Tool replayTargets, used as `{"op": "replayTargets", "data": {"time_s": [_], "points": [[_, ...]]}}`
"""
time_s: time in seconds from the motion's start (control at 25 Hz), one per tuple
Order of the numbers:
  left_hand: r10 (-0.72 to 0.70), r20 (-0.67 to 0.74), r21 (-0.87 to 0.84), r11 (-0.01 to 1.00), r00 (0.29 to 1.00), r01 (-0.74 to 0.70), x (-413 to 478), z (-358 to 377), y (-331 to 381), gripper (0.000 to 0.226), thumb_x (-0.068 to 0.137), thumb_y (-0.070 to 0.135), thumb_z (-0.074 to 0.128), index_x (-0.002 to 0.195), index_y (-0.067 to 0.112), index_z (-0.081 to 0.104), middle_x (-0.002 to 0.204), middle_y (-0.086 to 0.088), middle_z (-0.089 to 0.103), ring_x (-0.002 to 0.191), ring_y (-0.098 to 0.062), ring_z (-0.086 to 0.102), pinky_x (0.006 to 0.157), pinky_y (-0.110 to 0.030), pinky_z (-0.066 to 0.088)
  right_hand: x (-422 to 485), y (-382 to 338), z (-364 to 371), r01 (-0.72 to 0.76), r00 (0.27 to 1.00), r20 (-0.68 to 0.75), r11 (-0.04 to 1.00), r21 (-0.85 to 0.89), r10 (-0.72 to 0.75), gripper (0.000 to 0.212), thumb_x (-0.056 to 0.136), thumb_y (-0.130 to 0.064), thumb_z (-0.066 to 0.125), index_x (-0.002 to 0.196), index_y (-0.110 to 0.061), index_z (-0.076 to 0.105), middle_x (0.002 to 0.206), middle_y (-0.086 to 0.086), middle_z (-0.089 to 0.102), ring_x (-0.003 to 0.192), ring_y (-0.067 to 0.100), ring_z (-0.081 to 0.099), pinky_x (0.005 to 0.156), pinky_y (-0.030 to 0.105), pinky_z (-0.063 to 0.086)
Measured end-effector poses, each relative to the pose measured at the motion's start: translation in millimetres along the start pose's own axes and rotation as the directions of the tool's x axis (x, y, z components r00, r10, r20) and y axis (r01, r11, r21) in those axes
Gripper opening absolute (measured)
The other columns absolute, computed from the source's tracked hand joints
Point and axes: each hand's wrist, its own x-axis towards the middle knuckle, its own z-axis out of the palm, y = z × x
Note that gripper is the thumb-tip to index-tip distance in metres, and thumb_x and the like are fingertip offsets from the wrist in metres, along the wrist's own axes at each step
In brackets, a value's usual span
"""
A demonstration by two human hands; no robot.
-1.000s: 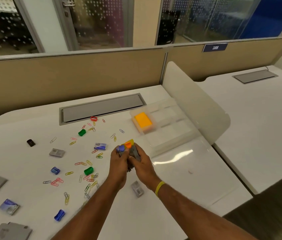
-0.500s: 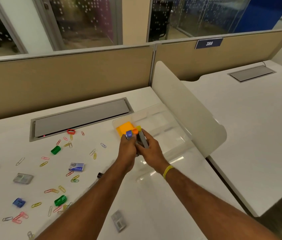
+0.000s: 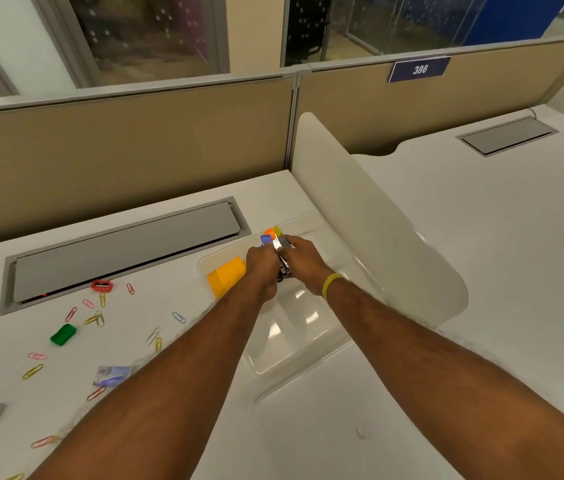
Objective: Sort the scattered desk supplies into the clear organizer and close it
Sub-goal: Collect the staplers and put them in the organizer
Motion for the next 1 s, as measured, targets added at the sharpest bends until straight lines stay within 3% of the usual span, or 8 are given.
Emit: {"op": "replayTargets", "data": {"time_s": [0.2,0.48,0.6,0.72,0.84,0.88,0.92,1.0], "points": [[-0.076,-0.007,0.071,0.994,0.997,0.077,22.7,8.5,3.1,0.028,0.099,0.019,0.048,0.119,0.000,0.053,0.108,-0.022,0.060,0.097,-0.039,0.062,0.085,-0.049,0.054,25.4,-0.1,3.2,-0.180,0.983,0.037,0.982,-0.064,0.182,0.034,0.094,-0.026,0.060,0.101,0.006,0.066,0.089,0.021,0.065,0.078,0.032,0.063,0.081,0.049,0.057],[-0.009,-0.038,0.228,0.974,0.999,0.017,34.1,13.2,11.2,0.036,0.098,0.011,0.039,0.128,-0.005,0.051,0.128,-0.026,0.056,0.118,-0.042,0.056,0.095,-0.048,0.050,37.0,-2.4,6.0,-0.220,0.974,-0.011,0.924,-0.313,0.228,0.014,0.092,-0.007,0.049,0.093,0.001,0.061,0.089,0.020,0.062,0.072,0.027,0.058,0.067,0.036,0.050],[0.022,-0.089,0.276,0.961,0.996,0.004,31.2,11.1,10.7,0.032,0.096,0.008,0.040,0.119,-0.008,0.055,0.118,-0.025,0.061,0.110,-0.042,0.059,0.086,-0.047,0.055,31.6,-3.1,3.7,-0.133,0.989,-0.025,0.818,-0.560,0.144,0.019,0.092,-0.008,0.050,0.102,0.001,0.063,0.102,0.020,0.065,0.088,0.028,0.061,0.071,0.030,0.045],[0.077,-0.011,0.326,0.943,0.997,-0.070,17.1,5.4,14.7,0.038,0.098,0.012,0.039,0.128,-0.006,0.051,0.095,-0.013,0.062,0.111,-0.035,0.059,0.061,-0.027,0.046,22.0,-7.0,-0.7,-0.043,0.999,-0.014,0.730,-0.682,0.046,0.014,0.090,-0.007,0.053,0.091,0.001,0.064,0.109,0.020,0.067,0.102,0.034,0.063,0.069,0.027,0.043],[0.184,-0.006,0.483,0.861,0.983,-0.158,2.9,-12.3,28.1,0.029,0.098,0.013,0.046,0.122,0.001,0.057,0.113,-0.009,0.063,0.112,-0.024,0.059,0.068,-0.018,0.041,13.1,-11.6,-10.9,-0.007,0.999,-0.043,0.740,-0.673,-0.030,0.021,0.090,-0.005,0.052,0.103,0.005,0.066,0.118,0.021,0.064,0.113,0.036,0.058,0.083,0.032,0.049],[0.289,0.009,0.679,0.701,0.957,-0.217,-0.1,-21.6,28.4,0.026,0.098,0.011,0.049,0.121,0.003,0.057,0.120,-0.008,0.062,0.115,-0.022,0.058,0.072,-0.017,0.040,10.3,-12.9,-14.5,-0.002,0.998,-0.052,0.746,-0.666,-0.044,0.026,0.091,-0.004,0.050,0.110,0.005,0.065,0.122,0.021,0.062,0.116,0.036,0.057,0.092,0.034,0.048],[0.327,0.010,0.738,0.636,0.945,-0.227,1.2,-31.7,28.5,0.028,0.098,0.009,0.050,0.124,0.002,0.055,0.126,-0.009,0.060,0.119,-0.022,0.055,0.079,-0.018,0.041,6.9,-13.3,-17.4,0.006,0.997,-0.050,0.745,-0.667,-0.052,0.029,0.091,-0.002,0.048,0.113,0.005,0.065,0.124,0.021,0.062,0.118,0.035,0.056,0.097,0.036,0.047],[0.213,0.018,0.485,0.853,0.977,-0.195,1.2,-51.7,29.1,0.037,0.099,0.006,0.046,0.136,-0.001,0.045,0.136,-0.016,0.053,0.126,-0.028,0.050,0.101,-0.028,0.042,-3.4,-12.3,-21.4,0.040,0.997,-0.027,0.738,-0.674,-0.079,0.032,0.091,0.000,0.045,0.118,0.003,0.064,0.129,0.019,0.059,0.121,0.033,0.053,0.102,0.036,0.042]]}}
